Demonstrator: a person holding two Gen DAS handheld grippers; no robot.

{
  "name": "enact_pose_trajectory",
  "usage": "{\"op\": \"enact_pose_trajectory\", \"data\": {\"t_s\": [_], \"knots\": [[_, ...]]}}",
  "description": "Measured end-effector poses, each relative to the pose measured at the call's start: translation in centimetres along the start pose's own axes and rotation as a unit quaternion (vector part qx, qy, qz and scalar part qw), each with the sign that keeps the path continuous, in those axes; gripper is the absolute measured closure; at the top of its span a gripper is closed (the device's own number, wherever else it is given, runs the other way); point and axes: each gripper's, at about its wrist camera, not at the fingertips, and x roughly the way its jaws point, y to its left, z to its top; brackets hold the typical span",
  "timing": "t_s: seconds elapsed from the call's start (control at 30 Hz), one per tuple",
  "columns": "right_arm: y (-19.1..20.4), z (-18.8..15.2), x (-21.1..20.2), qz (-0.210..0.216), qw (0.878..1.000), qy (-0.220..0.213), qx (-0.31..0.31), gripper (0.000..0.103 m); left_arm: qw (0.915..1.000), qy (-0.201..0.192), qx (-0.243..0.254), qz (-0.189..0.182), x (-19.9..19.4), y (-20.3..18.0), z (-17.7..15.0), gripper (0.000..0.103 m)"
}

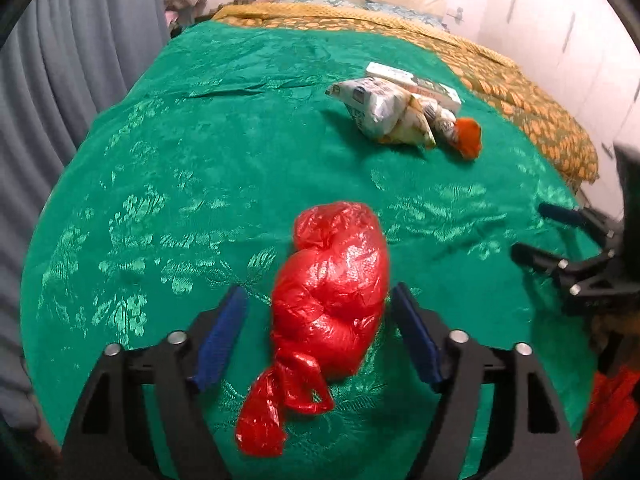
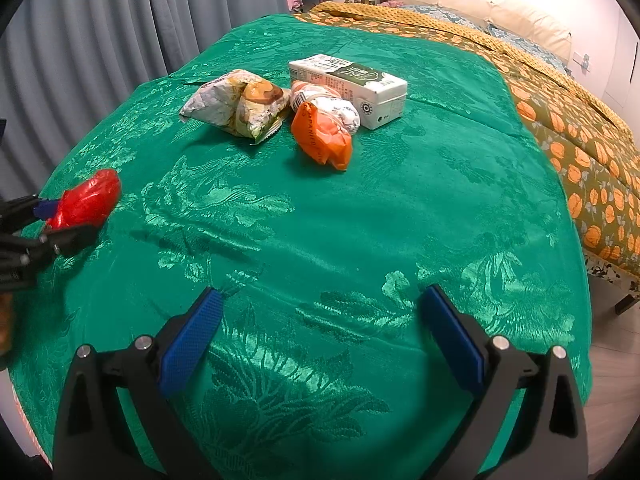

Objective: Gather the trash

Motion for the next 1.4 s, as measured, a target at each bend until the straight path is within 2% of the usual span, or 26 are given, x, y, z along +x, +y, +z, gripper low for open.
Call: {"op": "enact_pose_trajectory", "data": {"t_s": [0.1,0.33,0.63,0.73,0.8,0.83,0.87,0.9,0.97,1.17,1.4], "knots": [[-0.1,-0.1,0.0,0.002,1.0,0.0,0.003,0.006,0.9992,-0.001,0.025,0.032,0.4,-0.8,-0.3,0.013],[-0.2,0.5,0.1,0.018,1.0,0.008,0.0,0.006,0.9993,0.005,0.004,0.038,0.7,-0.1,-0.4,0.005],[-1.5,7.8,4.5,0.006,1.0,-0.002,0.023,0.006,0.9994,0.005,0.002,0.034,0.9,0.1,-0.4,0.005],[-1.4,9.3,6.0,0.008,1.0,0.001,0.028,0.007,0.9994,0.005,0.001,0.034,0.9,0.2,-0.3,0.005],[-1.7,9.9,6.5,-0.004,0.999,-0.002,0.037,0.01,0.9994,0.005,0.001,0.033,0.9,0.3,-0.3,0.005],[-1.9,10.0,6.6,-0.011,0.999,-0.003,0.045,0.016,0.9994,0.005,0.001,0.033,0.9,0.3,-0.3,0.005],[-2.2,10.0,6.7,-0.014,0.998,-0.005,0.055,0.028,0.9994,0.005,0.002,0.033,0.9,0.2,-0.3,0.005],[-2.4,10.0,6.6,-0.014,0.998,-0.01,0.064,0.034,0.9994,0.005,0.002,0.033,0.9,0.2,-0.3,0.005],[-2.6,10.0,6.2,-0.005,0.998,-0.015,0.065,0.061,0.9994,0.005,0.001,0.033,0.9,0.2,-0.3,0.005],[-2.0,7.8,3.4,0.017,0.998,-0.011,0.054,0.063,0.9994,0.005,0.001,0.033,1.0,0.2,-0.3,0.005],[-0.1,0.5,-1.5,0.016,0.999,0.008,0.032,0.063,0.9994,0.005,0.001,0.033,1.0,0.3,-0.3,0.005]]}}
